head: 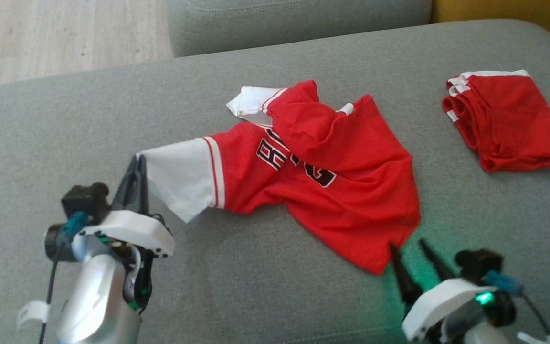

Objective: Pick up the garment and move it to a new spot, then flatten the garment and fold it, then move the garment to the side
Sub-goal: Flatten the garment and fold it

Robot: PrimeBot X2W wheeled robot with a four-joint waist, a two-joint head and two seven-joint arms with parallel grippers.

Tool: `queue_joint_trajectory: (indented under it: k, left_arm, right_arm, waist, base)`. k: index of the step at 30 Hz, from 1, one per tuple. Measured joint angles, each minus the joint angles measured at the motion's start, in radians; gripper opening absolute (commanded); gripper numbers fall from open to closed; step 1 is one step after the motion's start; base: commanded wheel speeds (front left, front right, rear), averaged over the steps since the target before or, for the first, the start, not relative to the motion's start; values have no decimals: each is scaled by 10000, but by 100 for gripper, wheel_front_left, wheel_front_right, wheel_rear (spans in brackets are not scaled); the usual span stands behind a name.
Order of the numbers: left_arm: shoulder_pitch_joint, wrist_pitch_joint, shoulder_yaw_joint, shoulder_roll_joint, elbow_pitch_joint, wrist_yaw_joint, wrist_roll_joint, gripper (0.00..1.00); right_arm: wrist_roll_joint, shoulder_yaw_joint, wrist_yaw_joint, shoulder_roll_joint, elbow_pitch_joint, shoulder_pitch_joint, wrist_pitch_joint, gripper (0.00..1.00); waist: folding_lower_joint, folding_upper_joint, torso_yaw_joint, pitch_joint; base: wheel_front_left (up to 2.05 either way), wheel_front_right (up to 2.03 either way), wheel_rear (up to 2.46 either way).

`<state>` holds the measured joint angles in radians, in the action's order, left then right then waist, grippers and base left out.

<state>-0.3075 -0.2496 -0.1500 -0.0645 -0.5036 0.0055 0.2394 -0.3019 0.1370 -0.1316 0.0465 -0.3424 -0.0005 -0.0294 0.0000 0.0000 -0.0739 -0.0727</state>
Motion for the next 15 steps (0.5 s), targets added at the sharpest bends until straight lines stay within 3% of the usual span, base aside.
queue_joint_trajectory:
  k: [15]
  left_arm:
    - [527,0,336,102,894,-67,-232,0]
  right_arm:
    - [-1302,566,0,-10,-635,266,-1252,100]
  waist:
    - [0,0,300,83]
  base:
    - [0,0,0]
